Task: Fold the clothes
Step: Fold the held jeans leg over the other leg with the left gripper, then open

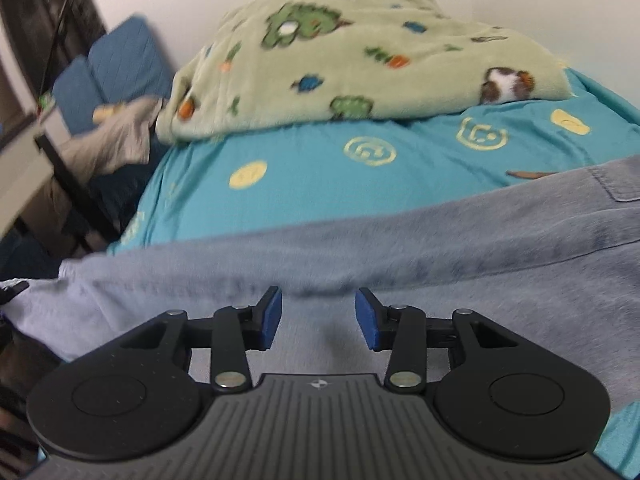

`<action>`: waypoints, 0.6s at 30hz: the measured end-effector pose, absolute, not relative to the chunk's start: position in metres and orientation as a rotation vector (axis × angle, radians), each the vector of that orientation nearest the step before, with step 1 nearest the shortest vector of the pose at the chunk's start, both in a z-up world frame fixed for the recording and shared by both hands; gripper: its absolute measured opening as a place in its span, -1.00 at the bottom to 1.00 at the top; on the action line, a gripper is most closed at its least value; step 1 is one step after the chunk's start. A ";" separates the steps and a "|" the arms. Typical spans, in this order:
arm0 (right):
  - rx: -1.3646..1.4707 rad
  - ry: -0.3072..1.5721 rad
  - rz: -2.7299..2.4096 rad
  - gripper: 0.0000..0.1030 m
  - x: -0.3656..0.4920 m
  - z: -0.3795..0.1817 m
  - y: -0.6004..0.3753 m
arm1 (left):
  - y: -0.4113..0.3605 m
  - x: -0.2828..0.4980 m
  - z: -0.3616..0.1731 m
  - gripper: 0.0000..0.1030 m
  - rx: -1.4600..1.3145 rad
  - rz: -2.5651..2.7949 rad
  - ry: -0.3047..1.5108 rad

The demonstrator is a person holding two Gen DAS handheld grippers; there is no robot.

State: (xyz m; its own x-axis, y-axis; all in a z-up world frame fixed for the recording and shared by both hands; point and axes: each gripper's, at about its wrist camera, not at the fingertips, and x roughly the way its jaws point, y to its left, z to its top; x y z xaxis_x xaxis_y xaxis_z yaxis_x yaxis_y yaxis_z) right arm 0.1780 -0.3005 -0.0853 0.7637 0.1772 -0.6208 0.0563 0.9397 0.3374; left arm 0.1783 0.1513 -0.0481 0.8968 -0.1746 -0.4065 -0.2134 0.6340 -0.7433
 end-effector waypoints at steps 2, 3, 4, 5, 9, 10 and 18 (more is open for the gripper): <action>0.378 0.682 0.046 -0.16 0.178 -0.077 -0.311 | 0.126 0.180 -0.024 -0.79 -0.813 -0.037 0.445; 0.388 0.674 0.032 -0.16 0.178 -0.074 -0.316 | 0.111 0.181 -0.013 -0.79 -0.778 -0.070 0.432; 0.397 0.666 0.020 -0.16 0.178 -0.071 -0.321 | 0.096 0.182 -0.003 -0.79 -0.748 -0.105 0.420; 0.403 0.657 0.007 -0.16 0.178 -0.068 -0.327 | 0.078 0.184 0.006 -0.79 -0.718 -0.138 0.413; 0.437 0.609 -0.061 -0.16 0.172 -0.052 -0.356 | 0.004 0.189 0.030 -0.79 -0.600 -0.263 0.403; 0.449 0.591 -0.081 -0.16 0.169 -0.048 -0.365 | -0.015 0.190 0.032 -0.79 -0.574 -0.289 0.404; 0.528 0.475 -0.225 -0.16 0.142 -0.022 -0.439 | -0.148 0.193 0.010 -0.80 -0.440 -0.504 0.468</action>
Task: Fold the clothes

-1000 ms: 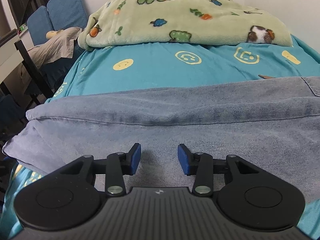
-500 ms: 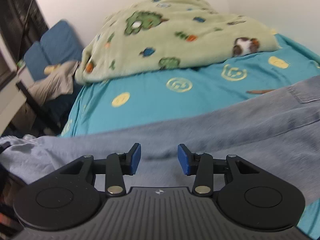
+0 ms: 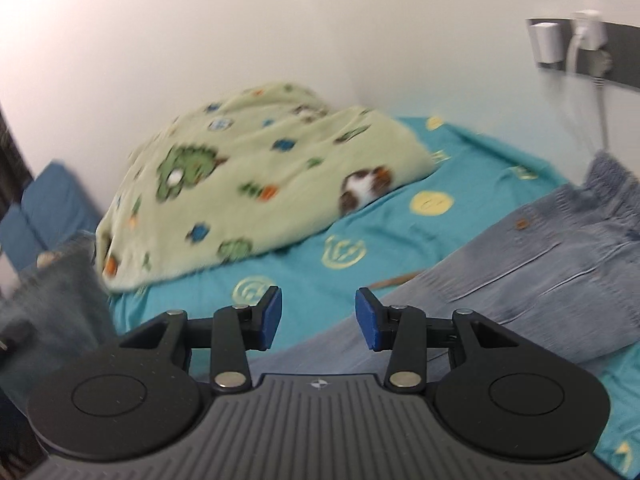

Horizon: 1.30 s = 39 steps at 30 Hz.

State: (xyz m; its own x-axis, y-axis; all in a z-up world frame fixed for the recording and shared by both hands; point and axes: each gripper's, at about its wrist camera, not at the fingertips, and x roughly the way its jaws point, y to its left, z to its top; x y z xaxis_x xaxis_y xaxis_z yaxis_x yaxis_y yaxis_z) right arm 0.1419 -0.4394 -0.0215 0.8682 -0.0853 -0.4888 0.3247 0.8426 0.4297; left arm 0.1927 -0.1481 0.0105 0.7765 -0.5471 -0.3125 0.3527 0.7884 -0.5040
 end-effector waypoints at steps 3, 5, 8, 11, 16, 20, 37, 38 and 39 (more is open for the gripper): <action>0.556 0.452 -0.271 -0.16 0.133 -0.022 -0.459 | -0.193 0.196 -0.023 -0.80 -0.377 -0.556 0.540; 0.566 0.452 -0.318 -0.12 0.131 -0.027 -0.466 | -0.218 0.196 -0.051 -0.80 -0.316 -0.568 0.603; 0.607 0.520 -0.281 -0.12 0.141 -0.046 -0.467 | -0.241 0.195 -0.090 -0.80 -0.216 -0.571 0.695; 0.618 0.582 -0.236 -0.12 0.153 -0.060 -0.460 | -0.247 0.193 -0.112 -0.77 -0.148 -0.589 0.719; 0.593 0.623 -0.175 -0.12 0.160 -0.064 -0.449 | -0.240 0.187 -0.108 -0.70 -0.078 -0.644 0.714; 0.571 0.622 -0.121 -0.12 0.159 -0.059 -0.441 | -0.223 0.176 -0.092 -0.32 -0.050 -0.655 0.712; 0.572 0.817 -0.018 0.28 0.186 -0.109 -0.387 | -0.091 0.178 -0.064 0.24 -0.017 -0.355 0.719; 0.571 0.824 -0.016 0.28 0.187 -0.111 -0.386 | -0.087 0.180 -0.068 0.24 -0.035 -0.351 0.732; 0.577 0.827 -0.016 0.29 0.188 -0.114 -0.385 | -0.083 0.183 -0.070 0.24 -0.050 -0.352 0.742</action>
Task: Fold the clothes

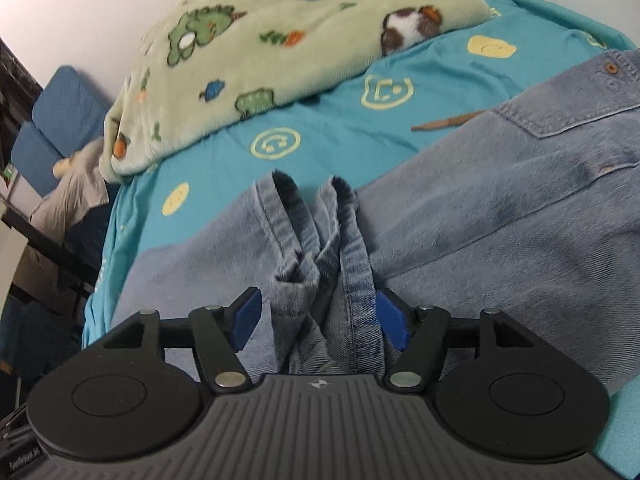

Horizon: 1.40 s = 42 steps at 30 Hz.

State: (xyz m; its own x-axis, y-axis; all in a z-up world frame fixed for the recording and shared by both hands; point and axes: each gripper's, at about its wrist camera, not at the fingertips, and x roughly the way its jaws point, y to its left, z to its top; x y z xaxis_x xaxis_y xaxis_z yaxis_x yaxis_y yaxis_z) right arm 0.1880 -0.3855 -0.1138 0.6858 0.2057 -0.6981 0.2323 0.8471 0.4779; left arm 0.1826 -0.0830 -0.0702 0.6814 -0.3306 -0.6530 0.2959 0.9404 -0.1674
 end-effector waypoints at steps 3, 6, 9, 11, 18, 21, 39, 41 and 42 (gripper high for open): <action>0.593 0.836 -0.022 0.29 0.191 -0.122 -0.384 | -0.076 0.185 -0.073 0.26 -0.060 -0.356 0.744; 0.608 0.822 -0.008 0.31 0.191 -0.130 -0.384 | -0.079 0.188 -0.075 0.28 -0.042 -0.376 0.740; 0.650 0.793 0.020 0.24 0.189 -0.134 -0.385 | -0.089 0.186 -0.070 0.28 0.004 -0.414 0.699; 0.698 0.774 0.033 0.13 0.189 -0.136 -0.386 | -0.093 0.184 -0.066 0.28 0.013 -0.433 0.682; 0.686 0.757 0.078 -0.06 0.189 -0.138 -0.376 | -0.104 0.178 -0.064 0.28 0.010 -0.485 0.673; 0.736 0.755 0.044 -0.35 0.188 -0.142 -0.383 | -0.101 0.175 -0.068 0.28 -0.007 -0.497 0.700; 0.511 0.826 -0.248 -0.82 0.140 -0.132 -0.390 | -0.062 0.198 -0.073 0.28 -0.176 -0.420 0.686; 0.508 0.846 -0.258 -0.80 0.143 -0.140 -0.391 | -0.066 0.202 -0.081 0.28 -0.161 -0.411 0.701; 0.498 0.847 -0.261 -0.79 0.143 -0.141 -0.389 | -0.068 0.205 -0.086 0.28 -0.150 -0.403 0.710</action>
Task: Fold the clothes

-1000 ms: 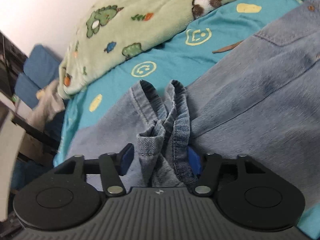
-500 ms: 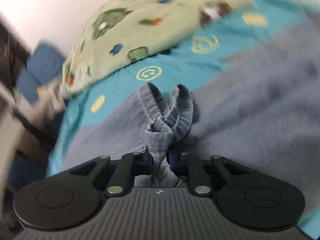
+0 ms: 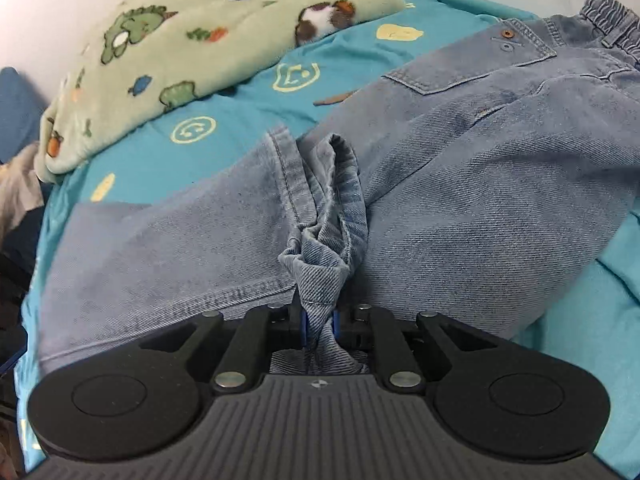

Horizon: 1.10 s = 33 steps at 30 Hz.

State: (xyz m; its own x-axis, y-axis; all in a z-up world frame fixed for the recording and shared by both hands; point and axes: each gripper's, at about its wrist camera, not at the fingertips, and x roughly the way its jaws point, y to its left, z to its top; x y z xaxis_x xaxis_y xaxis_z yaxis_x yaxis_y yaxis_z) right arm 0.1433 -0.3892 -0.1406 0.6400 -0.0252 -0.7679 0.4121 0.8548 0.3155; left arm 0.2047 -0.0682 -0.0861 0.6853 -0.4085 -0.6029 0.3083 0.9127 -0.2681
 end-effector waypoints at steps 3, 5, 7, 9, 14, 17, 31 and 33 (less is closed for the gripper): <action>0.477 0.849 -0.271 -0.76 0.145 -0.140 -0.386 | -0.071 0.210 -0.094 0.28 -0.145 -0.403 0.720; 0.490 0.851 -0.276 -0.70 0.143 -0.133 -0.390 | -0.073 0.213 -0.095 0.28 -0.127 -0.401 0.723; 0.504 0.853 -0.282 -0.60 0.141 -0.125 -0.394 | -0.073 0.214 -0.096 0.28 -0.124 -0.399 0.728; 0.512 0.850 -0.287 -0.43 0.139 -0.116 -0.397 | -0.073 0.215 -0.098 0.28 -0.122 -0.402 0.737; 0.500 0.722 -0.292 -0.08 0.113 -0.073 -0.426 | -0.077 0.212 -0.099 0.28 -0.097 -0.405 0.735; 0.566 0.621 -0.342 0.14 0.087 -0.057 -0.469 | -0.079 0.210 -0.099 0.29 -0.081 -0.403 0.728; 0.915 0.426 -0.604 0.41 -0.012 -0.124 -0.659 | -0.091 0.207 -0.103 0.30 -0.049 -0.388 0.712; 0.979 0.401 -0.551 0.42 -0.006 -0.139 -0.670 | -0.093 0.206 -0.104 0.30 -0.048 -0.379 0.712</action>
State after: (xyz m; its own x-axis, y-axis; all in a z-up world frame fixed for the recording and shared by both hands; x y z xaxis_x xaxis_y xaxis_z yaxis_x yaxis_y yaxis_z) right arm -0.0063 -0.6703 -0.1387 0.7942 -0.2552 -0.5514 0.6032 0.4402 0.6651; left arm 0.2062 -0.0927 -0.1044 0.6918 -0.3554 -0.6285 0.3232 0.9308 -0.1706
